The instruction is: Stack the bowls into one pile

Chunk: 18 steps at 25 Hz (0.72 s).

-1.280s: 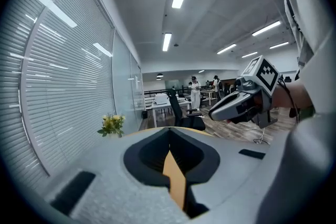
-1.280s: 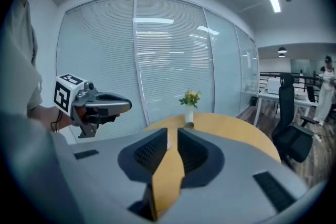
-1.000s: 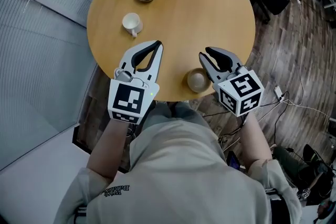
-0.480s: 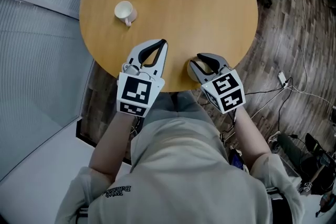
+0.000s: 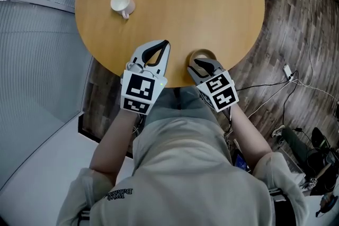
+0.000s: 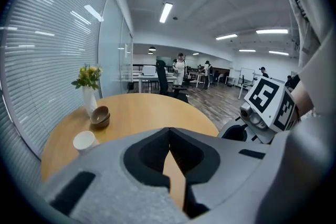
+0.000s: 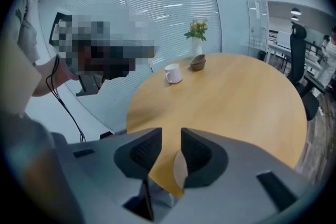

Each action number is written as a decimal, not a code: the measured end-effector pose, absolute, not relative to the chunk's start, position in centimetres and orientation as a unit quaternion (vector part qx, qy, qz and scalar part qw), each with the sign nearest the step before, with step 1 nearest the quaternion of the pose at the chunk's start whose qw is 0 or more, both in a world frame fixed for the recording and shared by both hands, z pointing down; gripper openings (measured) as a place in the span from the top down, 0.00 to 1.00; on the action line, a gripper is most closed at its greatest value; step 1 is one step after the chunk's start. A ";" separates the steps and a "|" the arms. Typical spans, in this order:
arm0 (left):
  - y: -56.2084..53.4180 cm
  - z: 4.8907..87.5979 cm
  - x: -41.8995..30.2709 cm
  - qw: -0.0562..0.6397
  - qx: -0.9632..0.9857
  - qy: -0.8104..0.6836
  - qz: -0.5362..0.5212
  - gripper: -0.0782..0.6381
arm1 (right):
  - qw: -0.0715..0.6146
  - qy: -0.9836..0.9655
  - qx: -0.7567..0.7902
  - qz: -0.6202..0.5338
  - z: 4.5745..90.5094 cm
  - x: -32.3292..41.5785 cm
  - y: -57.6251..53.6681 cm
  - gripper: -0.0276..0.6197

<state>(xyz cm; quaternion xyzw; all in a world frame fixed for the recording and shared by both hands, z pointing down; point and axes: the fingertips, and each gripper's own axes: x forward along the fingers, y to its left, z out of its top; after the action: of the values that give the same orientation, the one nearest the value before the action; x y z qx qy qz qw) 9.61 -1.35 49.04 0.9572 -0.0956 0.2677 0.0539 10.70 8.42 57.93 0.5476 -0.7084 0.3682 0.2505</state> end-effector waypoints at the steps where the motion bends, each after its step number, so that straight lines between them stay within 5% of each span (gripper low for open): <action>1: -1.2 49.6 9.6 0.061 0.956 -0.094 0.270 0.86 | 0.257 -0.707 0.545 0.371 58.6 10.6 8.6 0.78; 18: 0.5 56.1 8.0 0.105 0.936 -0.075 0.328 0.86 | 0.307 -0.656 0.543 0.424 66.0 9.5 10.0 0.78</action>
<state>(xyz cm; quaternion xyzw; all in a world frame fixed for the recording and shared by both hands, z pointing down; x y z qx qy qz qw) 7.99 0.51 56.10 0.9359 -0.0751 0.3278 0.1050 9.52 10.04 66.02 0.5427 -0.6565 0.4244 0.3072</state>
